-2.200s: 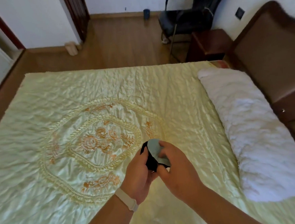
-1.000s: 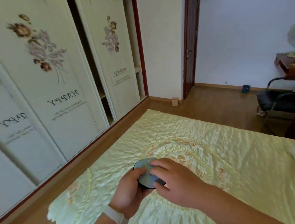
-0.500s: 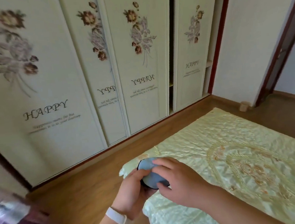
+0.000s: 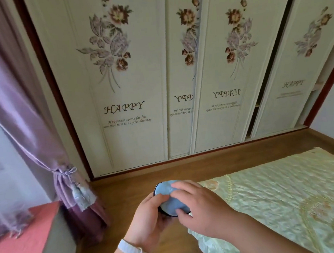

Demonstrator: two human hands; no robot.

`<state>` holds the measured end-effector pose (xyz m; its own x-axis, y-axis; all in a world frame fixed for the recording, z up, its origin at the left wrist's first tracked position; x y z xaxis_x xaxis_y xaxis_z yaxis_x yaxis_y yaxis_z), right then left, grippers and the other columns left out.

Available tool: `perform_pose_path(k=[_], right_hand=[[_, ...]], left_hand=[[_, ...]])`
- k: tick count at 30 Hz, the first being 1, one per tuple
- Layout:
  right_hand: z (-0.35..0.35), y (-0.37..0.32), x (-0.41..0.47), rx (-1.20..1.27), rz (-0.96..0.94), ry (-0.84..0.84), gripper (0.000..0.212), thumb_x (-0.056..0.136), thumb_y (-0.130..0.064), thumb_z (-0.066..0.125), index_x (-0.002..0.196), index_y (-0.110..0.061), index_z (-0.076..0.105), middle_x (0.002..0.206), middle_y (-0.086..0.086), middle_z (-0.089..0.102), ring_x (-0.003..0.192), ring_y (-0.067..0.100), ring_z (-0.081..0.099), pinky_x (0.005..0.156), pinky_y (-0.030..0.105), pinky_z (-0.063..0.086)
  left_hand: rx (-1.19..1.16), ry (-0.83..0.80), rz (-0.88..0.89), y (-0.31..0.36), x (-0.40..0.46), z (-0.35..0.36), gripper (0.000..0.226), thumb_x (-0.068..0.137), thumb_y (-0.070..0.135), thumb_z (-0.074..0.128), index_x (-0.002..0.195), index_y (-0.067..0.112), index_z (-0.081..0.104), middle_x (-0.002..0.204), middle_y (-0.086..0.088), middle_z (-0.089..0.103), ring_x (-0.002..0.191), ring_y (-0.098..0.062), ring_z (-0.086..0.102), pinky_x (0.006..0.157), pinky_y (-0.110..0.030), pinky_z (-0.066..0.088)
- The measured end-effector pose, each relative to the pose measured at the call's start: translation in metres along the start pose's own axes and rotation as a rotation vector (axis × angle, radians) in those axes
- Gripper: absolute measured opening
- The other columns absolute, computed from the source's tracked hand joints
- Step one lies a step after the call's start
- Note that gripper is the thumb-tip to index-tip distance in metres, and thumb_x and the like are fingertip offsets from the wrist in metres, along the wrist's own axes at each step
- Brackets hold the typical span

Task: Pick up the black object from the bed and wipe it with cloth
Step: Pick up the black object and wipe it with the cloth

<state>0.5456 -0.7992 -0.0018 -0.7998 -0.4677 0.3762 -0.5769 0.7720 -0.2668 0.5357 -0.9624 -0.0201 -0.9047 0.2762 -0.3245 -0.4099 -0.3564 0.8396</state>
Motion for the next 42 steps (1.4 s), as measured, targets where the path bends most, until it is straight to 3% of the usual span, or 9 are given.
perform_pose_path(k=[4,8,18,23,26,30,34,39,42], right_hand=[[0.014,0.005,0.023,0.048,-0.031,0.007,0.035,0.084,-0.029,0.051,0.117,-0.017,0.057,0.136,-0.003,0.049,0.128,0.012,0.036,0.099,0.020,0.031],[0.028,0.027,0.042,0.113,-0.045,0.005,0.038,0.085,-0.030,0.051,0.120,-0.017,0.055,0.139,-0.003,0.046,0.130,0.011,0.034,0.097,0.034,0.042],[0.026,0.161,0.103,0.203,-0.067,0.018,0.035,0.082,-0.026,0.056,0.116,-0.017,0.058,0.135,-0.001,0.049,0.127,0.013,0.037,0.099,0.030,0.041],[0.011,0.232,0.128,0.236,-0.038,0.025,0.035,0.081,-0.025,0.060,0.115,-0.017,0.060,0.135,-0.002,0.050,0.123,0.013,0.043,0.092,0.019,0.036],[0.011,0.252,0.142,0.251,-0.037,0.009,0.035,0.082,-0.026,0.059,0.116,-0.018,0.060,0.136,-0.003,0.049,0.125,0.012,0.041,0.093,0.016,0.029],[0.012,0.275,0.166,0.256,-0.043,-0.005,0.035,0.083,-0.026,0.059,0.118,-0.017,0.059,0.137,-0.004,0.048,0.125,0.011,0.040,0.093,0.013,0.029],[0.024,0.294,0.193,0.246,-0.024,-0.016,0.036,0.085,-0.030,0.056,0.120,-0.022,0.056,0.139,-0.009,0.043,0.121,0.005,0.036,0.081,-0.005,0.014],[0.052,0.314,0.239,0.264,0.014,-0.033,0.036,0.083,-0.032,0.055,0.118,-0.023,0.055,0.139,-0.010,0.043,0.122,0.010,0.043,0.089,0.017,0.034],[0.073,0.323,0.283,0.244,0.039,-0.028,0.036,0.082,-0.034,0.054,0.117,-0.025,0.055,0.137,-0.011,0.044,0.124,0.009,0.041,0.093,0.021,0.037]], left_hand=[[-0.011,0.060,0.008,0.010,0.012,-0.016,0.029,0.088,0.008,0.054,0.113,0.003,0.066,0.100,-0.022,0.071,0.089,-0.034,0.068,0.073,-0.042,0.055],[-0.044,0.102,0.008,0.015,0.039,-0.024,0.027,0.088,0.007,0.054,0.111,0.001,0.067,0.099,-0.023,0.070,0.090,-0.035,0.068,0.074,-0.044,0.056],[-0.022,0.154,-0.001,0.036,0.165,0.032,0.032,0.070,0.015,0.065,0.100,0.008,0.075,0.100,-0.022,0.073,0.089,-0.033,0.070,0.072,-0.042,0.059],[-0.006,0.213,-0.006,0.041,0.231,0.068,0.023,0.084,0.008,0.057,0.101,0.005,0.072,0.096,-0.022,0.071,0.089,-0.035,0.068,0.073,-0.044,0.057],[-0.031,0.234,-0.026,0.047,0.255,0.075,0.033,0.080,0.008,0.059,0.111,0.000,0.067,0.102,-0.026,0.070,0.092,-0.038,0.067,0.081,-0.049,0.054],[-0.047,0.231,-0.025,0.063,0.284,0.079,0.045,0.067,0.014,0.067,0.110,0.001,0.068,0.100,-0.026,0.071,0.091,-0.038,0.068,0.077,-0.047,0.056],[-0.048,0.209,-0.022,0.075,0.316,0.070,0.032,0.079,0.008,0.060,0.110,0.001,0.067,0.094,-0.023,0.072,0.085,-0.035,0.070,0.067,-0.043,0.060],[-0.038,0.169,-0.022,0.098,0.362,0.045,0.023,0.088,0.006,0.057,0.106,0.003,0.071,0.103,-0.026,0.072,0.091,-0.037,0.070,0.073,-0.046,0.060],[-0.043,0.134,-0.027,0.121,0.397,0.018,0.023,0.088,0.005,0.058,0.109,0.000,0.068,0.103,-0.027,0.072,0.089,-0.037,0.070,0.070,-0.043,0.061]])
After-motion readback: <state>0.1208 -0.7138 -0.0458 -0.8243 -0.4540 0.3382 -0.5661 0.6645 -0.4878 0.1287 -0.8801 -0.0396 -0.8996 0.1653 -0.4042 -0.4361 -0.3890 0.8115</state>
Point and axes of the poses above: each hand's wrist, its own x-axis towards the middle knuckle, its own z-axis out of the palm, y = z × x, the point moved 1 cm from there along x, towards the middle knuckle
